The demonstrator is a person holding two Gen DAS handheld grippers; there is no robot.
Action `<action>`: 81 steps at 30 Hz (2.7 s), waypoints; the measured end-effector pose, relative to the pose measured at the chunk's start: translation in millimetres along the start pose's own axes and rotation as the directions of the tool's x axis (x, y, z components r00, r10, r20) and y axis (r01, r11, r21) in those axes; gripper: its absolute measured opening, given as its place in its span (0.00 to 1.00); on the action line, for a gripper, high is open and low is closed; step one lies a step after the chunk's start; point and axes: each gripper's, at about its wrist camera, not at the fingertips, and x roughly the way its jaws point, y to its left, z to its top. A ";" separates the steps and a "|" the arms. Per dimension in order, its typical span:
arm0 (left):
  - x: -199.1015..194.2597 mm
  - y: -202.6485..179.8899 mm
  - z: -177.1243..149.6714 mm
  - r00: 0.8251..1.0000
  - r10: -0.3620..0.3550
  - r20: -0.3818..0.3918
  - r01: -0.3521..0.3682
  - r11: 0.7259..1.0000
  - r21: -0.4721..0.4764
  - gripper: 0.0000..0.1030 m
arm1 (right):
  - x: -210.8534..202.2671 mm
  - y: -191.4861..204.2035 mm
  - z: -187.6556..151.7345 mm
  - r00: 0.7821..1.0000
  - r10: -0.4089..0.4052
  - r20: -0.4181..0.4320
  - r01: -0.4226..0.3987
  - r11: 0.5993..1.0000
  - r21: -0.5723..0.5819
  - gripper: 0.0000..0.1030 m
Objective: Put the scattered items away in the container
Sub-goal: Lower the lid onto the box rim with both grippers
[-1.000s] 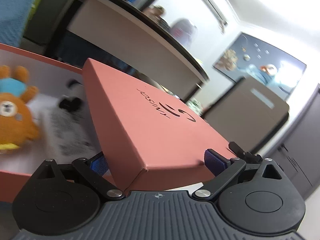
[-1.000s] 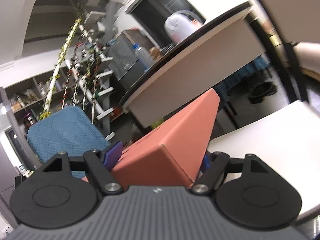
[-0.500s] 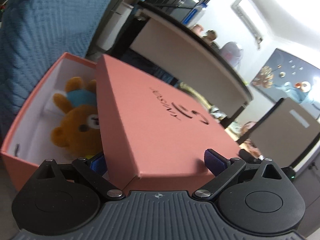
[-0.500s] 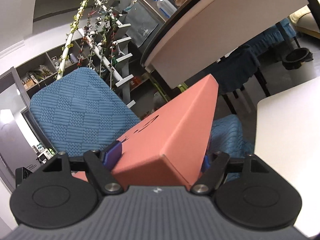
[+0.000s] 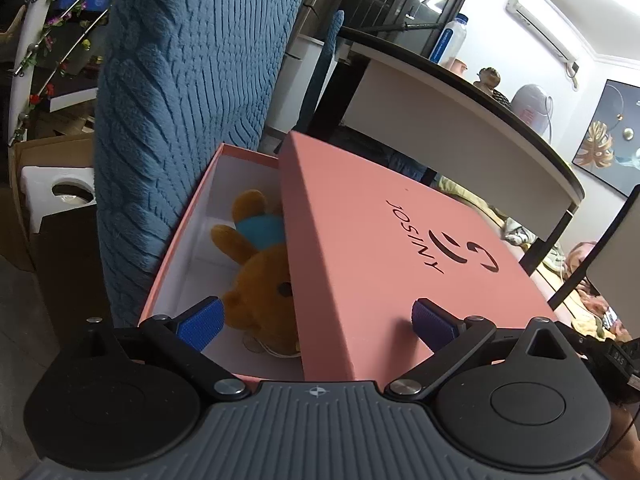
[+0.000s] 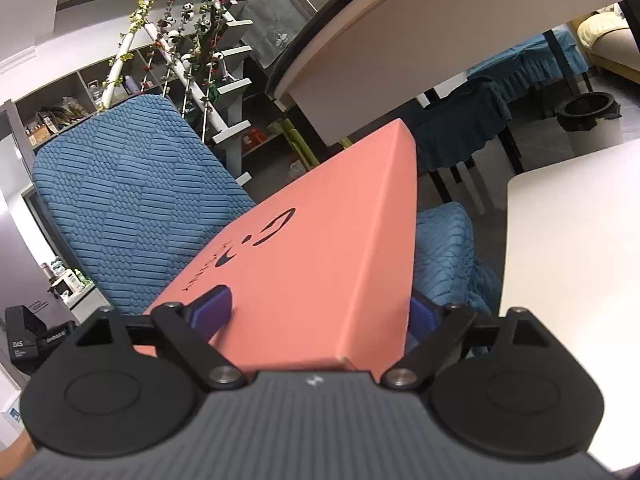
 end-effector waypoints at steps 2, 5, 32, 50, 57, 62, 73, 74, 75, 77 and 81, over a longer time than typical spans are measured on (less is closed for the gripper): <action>-0.8 -4.5 -0.1 1.000 -0.003 0.008 0.003 1.000 0.013 0.98 | -0.4 -1.6 -1.3 1.000 -0.018 0.001 0.018 1.000 0.007 0.90; -1.6 -16.8 -1.5 1.000 -0.005 0.021 0.004 0.998 0.055 0.98 | -0.8 -4.1 -3.3 0.999 -0.044 0.003 0.044 0.999 0.018 0.90; 24.6 -40.5 -1.5 0.980 0.170 0.104 -0.185 0.970 0.155 0.98 | 22.6 9.7 -18.7 0.996 -0.083 0.023 0.083 0.996 0.034 0.76; -2.7 -2.4 8.9 0.966 0.196 0.166 -0.206 0.978 0.040 0.98 | 44.4 52.4 -21.7 0.999 -0.005 0.042 0.007 0.999 -0.052 0.76; -2.8 -9.0 7.6 0.963 0.206 0.176 -0.222 0.972 0.076 0.98 | 46.1 55.2 -21.0 0.999 -0.013 0.042 0.015 0.998 -0.053 0.78; 3.9 -8.8 4.6 0.961 0.228 0.156 -0.244 0.965 0.093 0.98 | 46.6 54.6 -23.3 0.999 -0.019 0.050 0.022 0.998 -0.062 0.78; 14.6 -10.2 -1.1 0.957 0.267 0.116 -0.282 0.949 0.138 0.98 | 46.6 49.2 -25.4 0.999 -0.037 0.025 0.038 0.998 -0.056 0.72; 16.4 -10.4 -1.8 0.956 0.273 0.109 -0.287 0.947 0.142 0.98 | 46.7 47.9 -25.7 0.999 -0.038 0.023 0.039 0.998 -0.050 0.72; 18.3 -10.5 -2.4 0.955 0.279 0.102 -0.292 0.945 0.145 0.99 | 46.7 46.6 -26.0 0.999 -0.040 0.020 0.041 0.998 -0.045 0.70; 21.4 -8.7 -3.1 0.955 0.282 0.090 -0.293 0.945 0.144 0.99 | 48.5 45.2 -26.5 0.999 -0.046 0.011 0.046 0.998 -0.042 0.70; 23.5 -7.6 -4.6 0.954 0.285 0.092 -0.296 0.942 0.155 1.00 | 51.7 40.6 -27.4 0.999 -0.046 -0.006 0.045 0.998 -0.034 0.68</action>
